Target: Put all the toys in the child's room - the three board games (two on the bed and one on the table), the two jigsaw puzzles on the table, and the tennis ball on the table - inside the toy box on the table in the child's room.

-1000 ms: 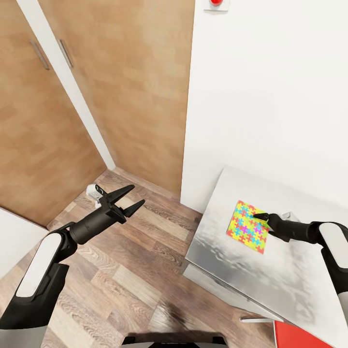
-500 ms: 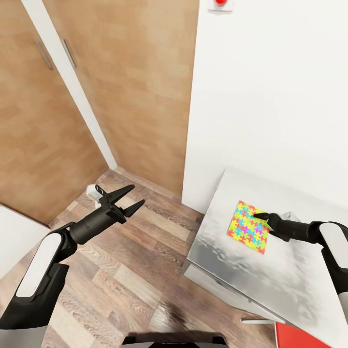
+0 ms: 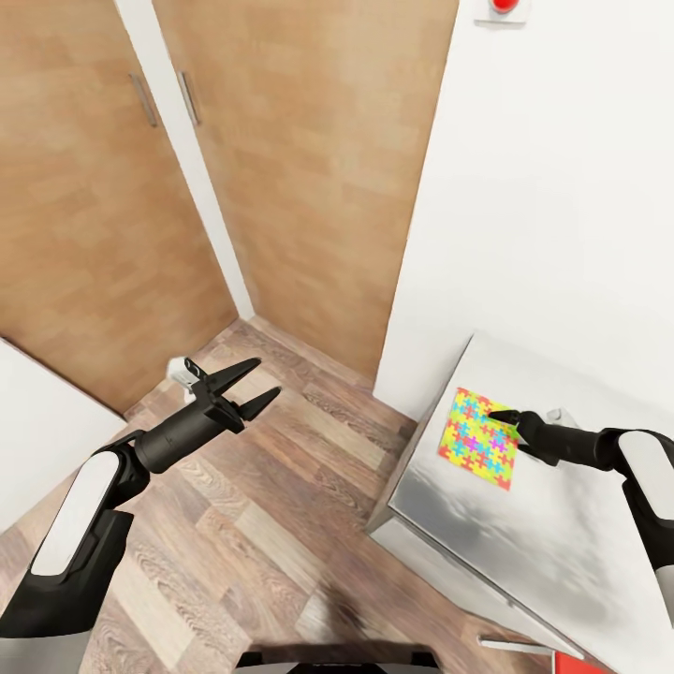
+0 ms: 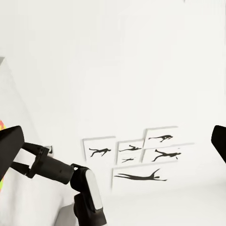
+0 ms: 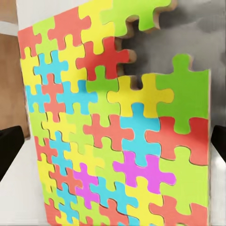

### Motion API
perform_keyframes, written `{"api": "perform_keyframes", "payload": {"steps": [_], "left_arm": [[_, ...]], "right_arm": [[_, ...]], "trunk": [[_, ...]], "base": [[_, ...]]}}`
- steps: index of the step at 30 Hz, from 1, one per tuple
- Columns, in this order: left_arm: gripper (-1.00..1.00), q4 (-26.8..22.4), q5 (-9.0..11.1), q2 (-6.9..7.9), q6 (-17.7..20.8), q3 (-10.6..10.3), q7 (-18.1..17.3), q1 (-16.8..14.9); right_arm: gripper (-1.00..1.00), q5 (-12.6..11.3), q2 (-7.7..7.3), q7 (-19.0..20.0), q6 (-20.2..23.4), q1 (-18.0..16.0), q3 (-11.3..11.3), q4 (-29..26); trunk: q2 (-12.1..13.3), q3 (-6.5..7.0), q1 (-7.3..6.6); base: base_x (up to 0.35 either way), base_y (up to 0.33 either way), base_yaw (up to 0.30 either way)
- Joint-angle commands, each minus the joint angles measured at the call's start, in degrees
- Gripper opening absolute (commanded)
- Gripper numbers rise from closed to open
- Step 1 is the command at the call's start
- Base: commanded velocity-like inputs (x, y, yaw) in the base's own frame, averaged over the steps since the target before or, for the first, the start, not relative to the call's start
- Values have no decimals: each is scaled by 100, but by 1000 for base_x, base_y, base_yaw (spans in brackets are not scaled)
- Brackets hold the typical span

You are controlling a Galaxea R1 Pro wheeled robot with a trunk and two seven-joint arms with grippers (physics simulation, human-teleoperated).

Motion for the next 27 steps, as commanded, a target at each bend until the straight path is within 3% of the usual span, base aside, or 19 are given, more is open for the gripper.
{"api": "perform_keyframes", "payload": {"steps": [1,27], "left_arm": [[100,3,-30,3,6,-5,-40,-5],[100,3,-33,3,6,-5,-40,-5]], "right_arm": [[100,-64,1,-54,18,-2,-5,-5],[100,-64,-2,-40,18,-2,-5,-5]], "trunk": [[-9,-8,3],[-9,-8,3]], "base": [[0,0,173],[0,0,58]]}}
